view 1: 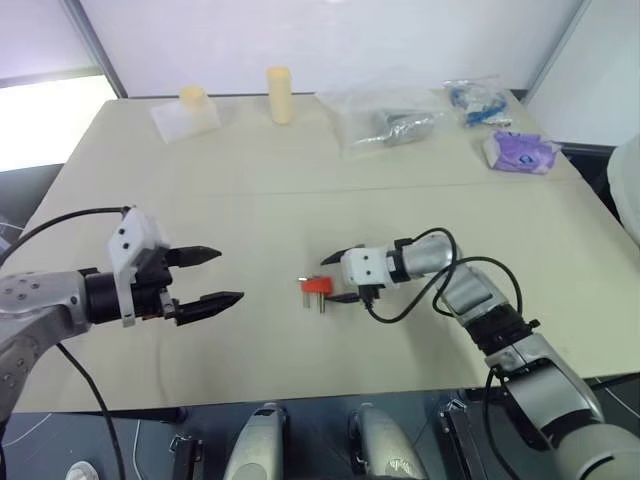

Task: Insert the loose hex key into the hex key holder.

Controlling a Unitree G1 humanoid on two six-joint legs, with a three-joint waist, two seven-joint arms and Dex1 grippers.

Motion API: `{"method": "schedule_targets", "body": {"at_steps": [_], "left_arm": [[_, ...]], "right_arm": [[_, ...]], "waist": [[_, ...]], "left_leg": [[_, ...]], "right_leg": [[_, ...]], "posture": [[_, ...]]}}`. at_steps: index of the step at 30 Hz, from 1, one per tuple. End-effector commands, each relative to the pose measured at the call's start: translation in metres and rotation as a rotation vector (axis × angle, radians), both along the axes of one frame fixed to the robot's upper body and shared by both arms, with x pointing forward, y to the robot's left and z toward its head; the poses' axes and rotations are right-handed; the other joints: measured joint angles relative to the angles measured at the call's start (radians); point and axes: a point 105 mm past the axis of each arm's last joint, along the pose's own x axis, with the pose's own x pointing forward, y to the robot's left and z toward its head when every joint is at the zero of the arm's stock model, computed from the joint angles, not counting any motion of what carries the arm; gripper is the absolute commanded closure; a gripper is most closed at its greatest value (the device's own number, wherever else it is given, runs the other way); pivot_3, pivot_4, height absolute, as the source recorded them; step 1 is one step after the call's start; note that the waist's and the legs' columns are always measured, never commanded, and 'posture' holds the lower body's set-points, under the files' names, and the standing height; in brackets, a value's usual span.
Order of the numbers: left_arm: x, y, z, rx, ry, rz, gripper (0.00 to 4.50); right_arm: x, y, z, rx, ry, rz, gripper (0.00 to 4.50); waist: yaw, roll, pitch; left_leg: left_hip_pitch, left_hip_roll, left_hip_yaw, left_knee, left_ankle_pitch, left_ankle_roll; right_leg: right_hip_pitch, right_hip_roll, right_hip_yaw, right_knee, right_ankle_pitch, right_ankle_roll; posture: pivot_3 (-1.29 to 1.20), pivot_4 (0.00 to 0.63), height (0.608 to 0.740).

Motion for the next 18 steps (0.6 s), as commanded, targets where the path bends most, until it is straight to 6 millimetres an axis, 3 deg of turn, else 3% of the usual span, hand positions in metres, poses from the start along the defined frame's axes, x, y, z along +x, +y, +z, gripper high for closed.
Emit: {"method": "schedule_targets", "body": {"at_steps": [1, 17, 18], "left_arm": [[-0.002, -0.003, 0.007, 0.013, -0.045, -0.012, 0.09], [-0.002, -0.005, 0.008, 0.022, -0.071, 0.004, 0.09], [-0.002, -0.006, 0.008, 0.023, -0.072, 0.004, 0.03]], "right_arm": [[0.007, -0.002, 0.001, -0.009, 0.004, -0.013, 1.10], [0.009, -0.020, -0.028, -0.096, 0.115, -0.036, 1.10], [0.008, -0.020, -0.028, -0.099, 0.117, -0.034, 1.36]], "waist": [[-0.001, 0.000, 0.000], [0.004, -0.001, -0.001], [0.004, -0.001, -0.001]], "left_leg": [[0.000, 0.000, 0.000, 0.000, 0.000, 0.000], [0.004, 0.000, -0.001, 0.001, 0.000, 0.000], [0.004, 0.000, -0.001, 0.001, 0.000, 0.000]], "right_leg": [[0.000, 0.000, 0.000, 0.000, 0.000, 0.000], [0.005, 0.000, 0.000, 0.000, 0.000, 0.000], [0.005, 0.000, 0.000, 0.000, 0.000, 0.000]], "posture": [[0.00, 0.150, 0.740], [0.00, 0.150, 0.740], [0.00, 0.150, 0.740]]}}
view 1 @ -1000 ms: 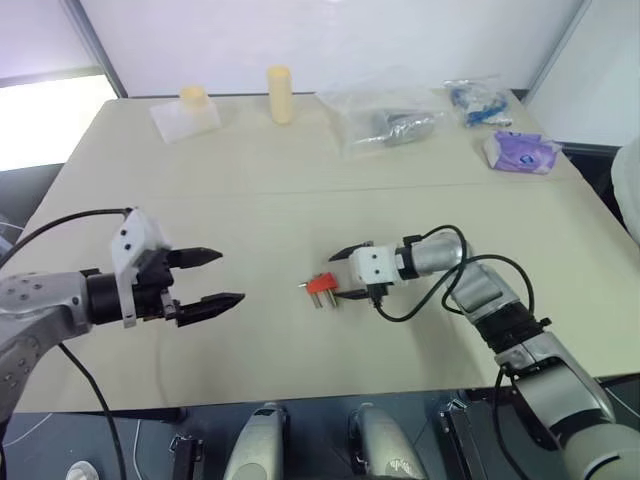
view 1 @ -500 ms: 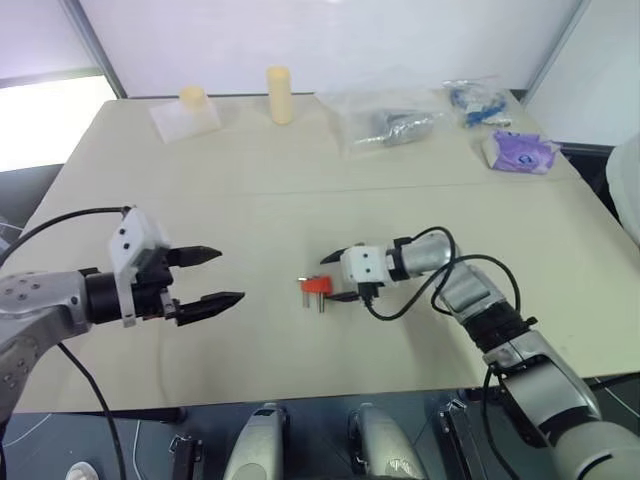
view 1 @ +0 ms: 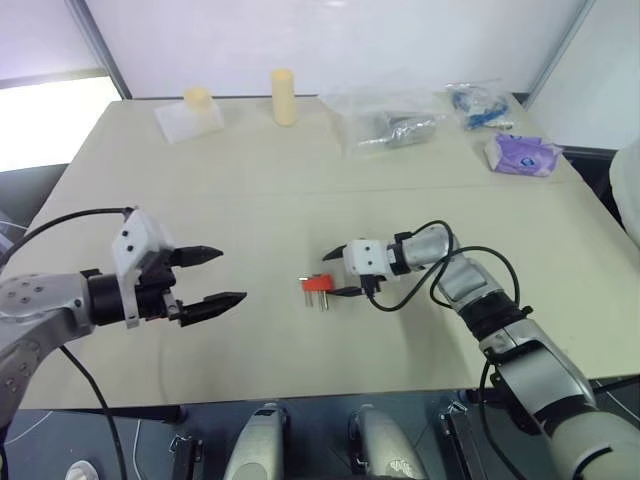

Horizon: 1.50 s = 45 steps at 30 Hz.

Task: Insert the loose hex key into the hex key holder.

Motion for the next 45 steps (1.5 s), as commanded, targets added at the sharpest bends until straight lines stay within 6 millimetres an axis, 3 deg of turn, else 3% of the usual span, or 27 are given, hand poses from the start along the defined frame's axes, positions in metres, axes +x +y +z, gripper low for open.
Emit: {"method": "schedule_targets", "body": {"at_steps": [1, 3, 4, 5, 11, 16, 20, 23, 28, 32, 37, 45], "left_arm": [[-0.001, -0.003, 0.008, 0.011, -0.050, -0.012, 0.00], [-0.001, -0.003, 0.008, 0.012, -0.052, -0.012, 0.00], [-0.001, -0.003, 0.008, 0.012, -0.053, -0.012, 0.00], [0.000, -0.002, 0.008, 0.013, -0.054, -0.011, 0.00], [0.001, 0.001, 0.007, 0.016, -0.058, -0.002, 0.00], [0.003, 0.002, 0.005, 0.012, -0.057, 0.001, 0.00], [0.010, -0.001, 0.000, -0.039, -0.035, -0.010, 0.00], [0.020, -0.007, -0.001, -0.104, -0.012, -0.038, 0.00], [0.038, -0.020, 0.011, -0.195, 0.013, -0.106, 0.00], [0.053, -0.031, 0.033, -0.273, 0.010, -0.162, 0.00], [0.064, -0.044, 0.056, -0.344, 0.010, -0.226, 0.00], [0.068, -0.053, 0.053, -0.341, 0.034, -0.258, 0.00]], "right_arm": [[-0.003, -0.014, -0.025, -0.093, 0.075, -0.030, 1.66], [-0.004, -0.014, -0.026, -0.100, 0.078, -0.024, 2.40], [-0.005, -0.014, -0.027, -0.103, 0.078, -0.022, 3.06], [-0.005, -0.014, -0.028, -0.107, 0.081, -0.019, 3.43], [-0.006, -0.014, -0.032, -0.123, 0.079, -0.015, 3.45], [-0.001, -0.013, -0.017, -0.067, -0.010, -0.032, 3.45], [0.008, -0.005, 0.030, 0.094, -0.309, -0.083, 3.45], [0.002, 0.000, 0.068, 0.176, -0.606, -0.068, 3.45], [-0.014, 0.008, 0.098, 0.209, -0.941, 0.026, 3.45], [-0.023, 0.013, 0.118, 0.245, -1.166, 0.078, 3.45], [-0.025, 0.018, 0.127, 0.275, -1.277, 0.116, 3.45], [-0.029, 0.024, 0.143, 0.336, -1.360, 0.122, 3.45]], "waist": [[0.000, 0.000, 0.000], [-0.001, 0.000, 0.000], [-0.002, 0.000, 0.000], [-0.002, 0.000, 0.000], [-0.002, 0.000, -0.001], [-0.002, -0.001, -0.001], [0.001, 0.000, 0.000], [0.003, 0.000, 0.000], [-0.002, -0.001, 0.000], [-0.004, -0.001, 0.001], [-0.003, -0.001, 0.001], [-0.005, -0.001, 0.001]], "left_leg": [[0.000, 0.000, 0.000, 0.000, 0.000, 0.000], [0.000, 0.000, 0.000, 0.000, 0.000, 0.000], [0.000, 0.000, 0.000, 0.000, 0.000, 0.000], [0.001, 0.000, 0.000, 0.000, 0.000, 0.000], [0.001, 0.000, 0.000, 0.000, 0.000, 0.000], [0.001, 0.000, 0.000, 0.000, 0.000, 0.000], [0.001, 0.000, 0.000, 0.000, 0.000, 0.000], [-0.003, 0.000, 0.000, 0.000, 0.000, -0.001], [-0.005, -0.001, 0.001, -0.001, 0.001, -0.001], [-0.005, -0.001, 0.001, -0.001, 0.001, -0.001], [-0.005, -0.001, 0.001, -0.001, 0.001, -0.001], [-0.005, -0.001, 0.001, -0.001, 0.001, -0.001]], "right_leg": [[0.000, 0.000, 0.000, 0.000, 0.000, 0.000], [0.000, 0.000, 0.000, 0.000, 0.000, 0.000], [0.000, 0.000, 0.000, 0.000, 0.000, 0.000], [0.000, 0.000, 0.000, 0.000, 0.000, 0.000], [0.001, 0.000, 0.000, 0.000, 0.000, 0.000], [0.001, 0.000, 0.000, 0.000, -0.001, -0.002], [0.000, 0.000, 0.000, 0.000, -0.001, -0.002], [-0.004, 0.000, 0.000, 0.000, 0.000, 0.000], [-0.006, 0.000, 0.000, 0.000, 0.000, 0.001], [-0.007, 0.002, 0.000, 0.001, 0.000, 0.001], [-0.006, 0.002, 0.000, 0.001, 0.000, 0.001], [-0.007, 0.002, 0.001, 0.001, 0.000, 0.001]], "posture": [[0.00, 0.150, 0.740], [0.00, 0.150, 0.740], [0.00, 0.150, 0.740], [0.00, 0.150, 0.740], [0.00, 0.150, 0.740], [0.00, 0.150, 0.740], [0.00, 0.150, 0.740], [0.00, 0.150, 0.740], [0.00, 0.150, 0.740], [0.00, 0.150, 0.740], [0.00, 0.150, 0.740], [0.00, 0.150, 0.740]]}}
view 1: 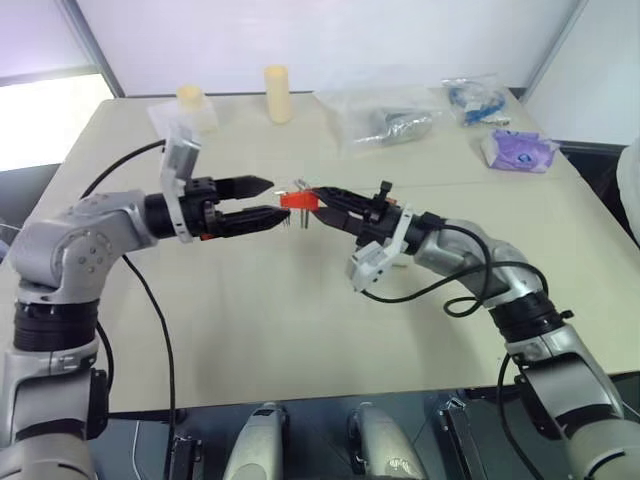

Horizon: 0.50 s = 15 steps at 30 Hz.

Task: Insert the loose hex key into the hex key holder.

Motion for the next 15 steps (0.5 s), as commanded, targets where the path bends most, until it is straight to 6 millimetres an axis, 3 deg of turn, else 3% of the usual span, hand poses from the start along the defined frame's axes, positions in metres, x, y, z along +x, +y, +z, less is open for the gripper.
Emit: {"method": "schedule_targets", "body": {"at_steps": [1, 15], "left_arm": [[-0.0018, -0.0044, 0.0046, 0.009, -0.035, -0.021, 0.00], [0.0059, -0.0140, 0.0098, -0.025, -0.075, -0.016, 0.00]], "right_arm": [[-0.0069, 0.0052, 0.0233, 0.049, -0.081, 0.039, 3.45], [-0.0161, 0.0099, 0.0177, 0.044, -0.057, 0.067, 3.45]], "waist": [[0.001, 0.000, 0.000], [0.001, 0.000, 0.000]], "left_leg": [[0.000, 0.000, 0.000, 0.000, 0.000, 0.000], [0.000, 0.000, 0.000, 0.000, 0.000, 0.000]], "right_leg": [[0.000, 0.000, 0.000, 0.000, 0.000, 0.000], [0.000, 0.000, 0.000, 0.000, 0.000, 0.000]], "posture": [[0.00, 0.150, 0.740], [0.00, 0.150, 0.740]]}}
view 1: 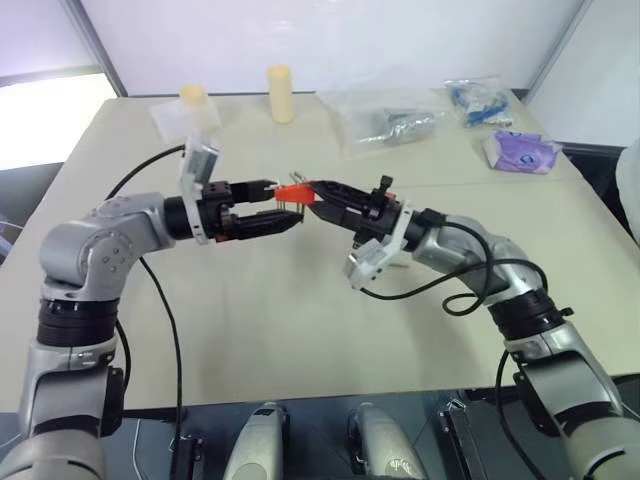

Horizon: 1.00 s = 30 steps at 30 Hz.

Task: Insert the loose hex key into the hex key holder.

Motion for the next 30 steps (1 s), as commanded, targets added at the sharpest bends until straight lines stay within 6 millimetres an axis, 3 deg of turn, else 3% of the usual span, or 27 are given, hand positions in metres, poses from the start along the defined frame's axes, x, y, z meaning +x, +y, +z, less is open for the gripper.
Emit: {"method": "schedule_targets", "body": {"at_steps": [1, 9, 12, 18, 20, 30], "left_arm": [[-0.0003, -0.0021, 0.0114, -0.008, -0.056, -0.005, 0.00], [0.0000, -0.0025, 0.0096, -0.004, -0.056, -0.009, 0.00], [0.0001, -0.0033, 0.0053, 0.012, -0.056, -0.011, 0.88], [0.0002, -0.0026, 0.0020, 0.023, -0.059, -0.009, 3.91], [0.0003, -0.0029, 0.0021, 0.021, -0.059, -0.009, 4.47], [0.0009, -0.0047, 0.0030, 0.007, -0.059, -0.008, 4.47]], "right_arm": [[-0.0085, 0.0036, 0.0108, 0.034, -0.025, 0.032, 3.45], [-0.0107, 0.0038, 0.0095, 0.030, -0.016, 0.034, 3.45], [-0.0113, 0.0037, 0.0091, 0.030, -0.015, 0.034, 3.45], [-0.0127, 0.0038, 0.0098, 0.031, -0.014, 0.035, 3.45], [-0.0128, 0.0036, 0.0092, 0.029, -0.012, 0.034, 3.45], [-0.0143, 0.0040, 0.0060, 0.026, 0.001, 0.034, 3.45]], "waist": [[0.000, 0.000, 0.000], [0.000, 0.000, 0.000], [0.000, 0.000, 0.000], [0.000, 0.000, 0.000], [0.000, 0.000, 0.000], [0.000, 0.000, 0.000]], "left_leg": [[0.000, 0.000, 0.000, 0.000, 0.000, 0.000], [0.000, 0.000, 0.000, 0.000, 0.000, 0.000], [0.000, 0.000, 0.000, 0.000, 0.000, 0.000], [0.000, 0.000, 0.000, 0.000, 0.000, 0.000], [0.000, 0.000, 0.000, 0.000, 0.000, 0.000], [0.000, 0.000, 0.000, 0.000, 0.000, 0.000]], "right_leg": [[0.000, 0.000, 0.000, 0.000, 0.000, 0.000], [0.000, 0.000, 0.000, 0.000, 0.000, 0.000], [0.000, 0.000, 0.000, 0.000, 0.000, 0.000], [0.000, 0.000, 0.000, 0.000, 0.000, 0.000], [0.000, 0.000, 0.000, 0.000, 0.000, 0.000], [0.000, 0.000, 0.000, 0.000, 0.000, 0.000]], "posture": [[0.00, 0.150, 0.740], [0.00, 0.150, 0.740], [0.00, 0.150, 0.740], [0.00, 0.150, 0.740], [0.00, 0.150, 0.740], [0.00, 0.150, 0.740]]}}
